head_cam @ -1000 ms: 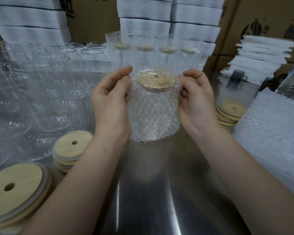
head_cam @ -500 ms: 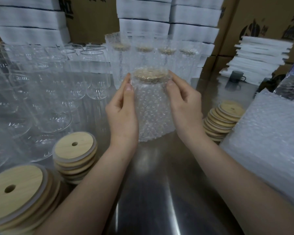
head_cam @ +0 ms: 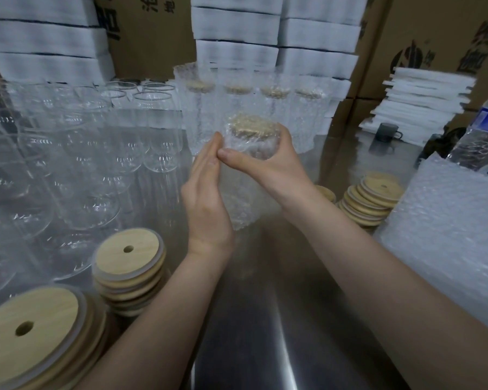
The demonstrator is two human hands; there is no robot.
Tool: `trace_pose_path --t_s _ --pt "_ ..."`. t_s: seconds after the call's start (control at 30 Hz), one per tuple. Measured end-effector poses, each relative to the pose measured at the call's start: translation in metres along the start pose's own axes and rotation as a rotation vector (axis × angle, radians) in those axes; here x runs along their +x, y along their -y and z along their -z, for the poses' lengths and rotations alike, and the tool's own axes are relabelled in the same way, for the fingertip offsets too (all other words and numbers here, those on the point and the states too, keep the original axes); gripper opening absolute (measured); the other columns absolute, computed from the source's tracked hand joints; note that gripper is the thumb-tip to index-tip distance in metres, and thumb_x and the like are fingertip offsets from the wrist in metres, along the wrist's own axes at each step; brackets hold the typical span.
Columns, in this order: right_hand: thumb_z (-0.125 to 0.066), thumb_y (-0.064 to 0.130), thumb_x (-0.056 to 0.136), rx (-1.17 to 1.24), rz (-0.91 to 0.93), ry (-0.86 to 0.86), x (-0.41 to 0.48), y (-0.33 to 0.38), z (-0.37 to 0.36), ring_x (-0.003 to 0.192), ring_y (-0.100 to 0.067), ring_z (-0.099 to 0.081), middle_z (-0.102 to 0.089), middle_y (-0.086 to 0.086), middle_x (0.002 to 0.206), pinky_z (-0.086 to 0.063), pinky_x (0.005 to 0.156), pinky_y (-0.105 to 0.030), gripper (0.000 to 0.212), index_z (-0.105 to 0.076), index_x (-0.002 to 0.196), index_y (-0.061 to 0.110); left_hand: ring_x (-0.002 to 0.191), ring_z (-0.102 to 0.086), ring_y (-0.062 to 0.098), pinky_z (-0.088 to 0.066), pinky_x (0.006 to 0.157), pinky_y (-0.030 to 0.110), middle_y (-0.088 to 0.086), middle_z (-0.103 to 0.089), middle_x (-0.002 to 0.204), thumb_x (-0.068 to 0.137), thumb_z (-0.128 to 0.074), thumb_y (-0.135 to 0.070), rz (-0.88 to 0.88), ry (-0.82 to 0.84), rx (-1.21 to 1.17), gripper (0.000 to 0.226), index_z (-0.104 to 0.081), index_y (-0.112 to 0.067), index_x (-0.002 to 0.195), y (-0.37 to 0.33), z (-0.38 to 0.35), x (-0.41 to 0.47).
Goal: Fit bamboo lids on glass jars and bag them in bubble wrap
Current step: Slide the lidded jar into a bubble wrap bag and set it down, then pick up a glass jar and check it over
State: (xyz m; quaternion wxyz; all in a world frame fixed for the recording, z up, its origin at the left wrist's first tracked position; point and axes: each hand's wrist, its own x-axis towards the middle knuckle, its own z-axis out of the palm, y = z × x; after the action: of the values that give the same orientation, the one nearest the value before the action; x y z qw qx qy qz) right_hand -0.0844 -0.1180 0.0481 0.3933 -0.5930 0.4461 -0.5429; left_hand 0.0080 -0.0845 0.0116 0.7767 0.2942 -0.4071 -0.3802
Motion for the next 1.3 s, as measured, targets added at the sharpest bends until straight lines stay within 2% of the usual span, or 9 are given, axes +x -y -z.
trace_pose_path --t_s 0.1,0.2,0.27,0.37,0.5,0.67,0.9,1.07,1.3 --pt "-0.092 0.019 0.065 0.013 -0.005 -0.007 0.009 0.003 -0.004 0.107 -0.011 -0.066 -0.067 0.0 0.118 -0.053 0.098 -0.034 0.077 -0.048 0.129 0.016 0.136 -0.043 0.003 -0.031 0.115 0.024 -0.005 -0.05 0.141 0.091 -0.042 -0.028 -0.046 0.046 0.13 0.04 -0.049 -0.028 0.13 0.005 0.005 0.003" --pt "-0.091 0.031 0.064 -0.084 0.013 -0.092 0.021 0.002 -0.009 0.107 -0.011 -0.063 -0.064 0.005 0.117 -0.051 0.098 -0.035 0.076 -0.05 0.126 0.019 0.137 -0.03 -0.007 -0.022 0.111 0.007 -0.009 -0.036 0.148 0.093 -0.04 -0.029 -0.11 0.101 0.391 0.057 -0.036 -0.014 0.147 0.01 0.006 0.003" --pt "-0.088 0.041 0.064 -0.158 0.021 -0.204 0.033 0.0 -0.01 0.106 -0.01 -0.059 -0.058 0.01 0.114 -0.049 0.094 -0.03 0.081 -0.045 0.131 0.021 0.138 -0.027 -0.006 -0.019 0.113 0.009 -0.008 -0.032 0.15 0.093 -0.042 -0.03 -0.106 0.118 0.535 0.06 -0.034 -0.012 0.149 0.015 0.007 0.0" --pt "-0.081 0.044 0.067 -0.136 -0.008 -0.41 0.061 -0.002 -0.002 0.096 -0.015 -0.051 -0.05 0.008 0.107 -0.043 0.083 -0.03 0.09 -0.033 0.139 0.022 0.136 -0.04 0.012 -0.028 0.117 0.028 0.005 -0.042 0.145 0.098 -0.051 -0.015 -0.044 0.094 0.603 0.042 -0.052 -0.009 0.139 0.018 0.008 -0.002" --pt "-0.076 0.04 0.07 -0.06 -0.124 -0.626 0.103 -0.005 0.021 0.114 -0.031 -0.051 -0.047 -0.009 0.134 -0.041 0.083 -0.035 0.091 -0.024 0.142 0.021 0.115 -0.054 0.012 -0.038 0.101 0.018 0.005 -0.059 0.122 0.094 -0.053 -0.002 -0.012 0.036 0.672 0.027 -0.071 -0.009 0.113 0.019 0.007 0.0" --pt "-0.075 0.04 0.071 -0.159 -0.224 -0.804 0.129 -0.023 0.052 0.124 -0.035 -0.046 -0.044 -0.011 0.138 -0.04 0.084 -0.039 0.086 -0.027 0.141 0.021 0.085 -0.054 -0.004 -0.039 0.081 0.007 -0.003 -0.062 0.101 0.088 -0.051 0.003 0.013 0.048 0.684 0.028 -0.073 -0.012 0.094 0.021 0.008 -0.001" --pt "-0.073 0.039 0.074 -0.25 -0.254 -0.777 0.154 -0.038 0.068 0.128 -0.034 -0.044 -0.04 -0.01 0.144 -0.035 0.083 -0.038 0.087 -0.024 0.143 0.021 0.082 -0.057 0.012 -0.04 0.072 0.017 -0.007 -0.062 0.089 0.084 -0.052 0.005 0.021 0.017 0.74 0.029 -0.073 -0.014 0.085 0.025 0.014 -0.001" --pt "-0.075 0.04 0.073 -0.278 -0.242 -0.71 0.17 -0.042 0.072 0.13 -0.035 -0.042 -0.039 -0.011 0.144 -0.043 0.103 -0.045 0.093 -0.021 0.146 0.021 0.072 -0.054 0.015 -0.041 0.07 0.028 -0.01 -0.06 0.084 0.083 -0.052 0.006 0.035 0.029 0.721 0.03 -0.073 -0.016 0.083 0.03 0.012 0.001" --pt "-0.074 0.045 0.074 -0.327 -0.234 -0.669 0.181 -0.048 0.072 0.131 -0.035 -0.039 -0.031 -0.012 0.147 -0.04 0.097 -0.043 0.096 -0.016 0.148 0.024 0.067 -0.05 0.015 -0.04 0.068 0.03 -0.009 -0.058 0.08 0.083 -0.05 0.004 0.068 0.051 0.709 0.03 -0.071 -0.018 0.081 0.032 0.011 0.003"
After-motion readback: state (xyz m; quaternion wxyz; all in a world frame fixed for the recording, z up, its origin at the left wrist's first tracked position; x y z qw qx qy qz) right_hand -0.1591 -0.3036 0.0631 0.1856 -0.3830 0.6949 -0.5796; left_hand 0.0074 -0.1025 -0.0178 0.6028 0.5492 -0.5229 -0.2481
